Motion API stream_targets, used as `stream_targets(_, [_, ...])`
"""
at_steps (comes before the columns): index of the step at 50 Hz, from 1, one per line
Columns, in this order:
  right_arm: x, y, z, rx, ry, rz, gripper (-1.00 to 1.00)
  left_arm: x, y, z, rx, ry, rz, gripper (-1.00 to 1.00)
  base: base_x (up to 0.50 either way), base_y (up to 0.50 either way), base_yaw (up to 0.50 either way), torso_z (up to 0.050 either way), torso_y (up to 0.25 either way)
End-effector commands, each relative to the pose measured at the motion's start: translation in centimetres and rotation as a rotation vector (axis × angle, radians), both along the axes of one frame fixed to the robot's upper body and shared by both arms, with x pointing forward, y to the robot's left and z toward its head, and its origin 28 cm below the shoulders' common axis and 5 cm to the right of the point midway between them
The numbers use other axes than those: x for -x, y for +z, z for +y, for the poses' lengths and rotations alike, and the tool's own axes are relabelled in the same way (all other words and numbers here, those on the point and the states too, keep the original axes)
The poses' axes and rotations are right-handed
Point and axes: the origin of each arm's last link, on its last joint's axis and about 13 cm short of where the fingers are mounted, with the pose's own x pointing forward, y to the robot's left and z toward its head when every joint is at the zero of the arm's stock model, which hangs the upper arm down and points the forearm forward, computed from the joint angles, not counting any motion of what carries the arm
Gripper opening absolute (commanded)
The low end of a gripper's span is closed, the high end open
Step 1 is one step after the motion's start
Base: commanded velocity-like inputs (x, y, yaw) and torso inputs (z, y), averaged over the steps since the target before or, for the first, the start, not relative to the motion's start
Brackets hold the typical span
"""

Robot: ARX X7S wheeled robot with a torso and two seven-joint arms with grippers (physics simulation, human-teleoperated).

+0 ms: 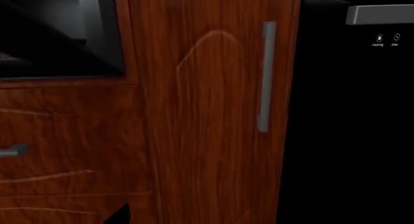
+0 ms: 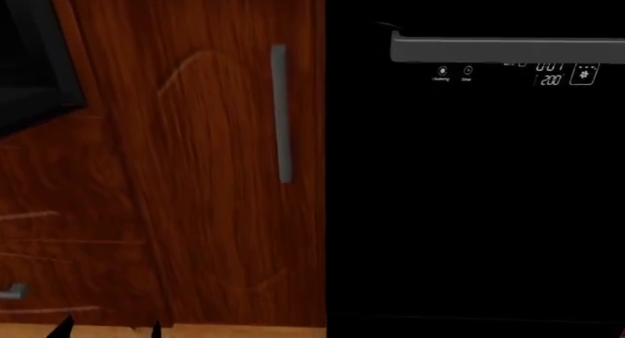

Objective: Close the oven door

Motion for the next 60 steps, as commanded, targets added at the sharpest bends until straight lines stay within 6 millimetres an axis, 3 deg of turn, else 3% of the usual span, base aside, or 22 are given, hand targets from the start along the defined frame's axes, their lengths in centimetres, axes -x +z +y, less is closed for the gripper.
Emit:
stream_targets(1, [-0.01,0.01,-0.01,-0.005,0.002,-0.003,1.00,-0.02,0.01,0.00,-0.001,-0.001,0.005,1.00,0.00,0.00,0.00,-0.050,0.000])
stream_targets(12, [-0.01,0.00,-0.02,-0.001,0.000,0.000,1.00,-0.04,-0.01,0.01,0.002,0.002,0.005,1.00,0.00,0.00,0.00,-0.050,0.000])
stream_targets(60, [0.05,0.00,0.02,0.014,0.003,-0.002,1.00,0.00,0.05,0.03,0.015,0.002,-0.010,1.00,0.00,0.49,0.00,0.000,0.000])
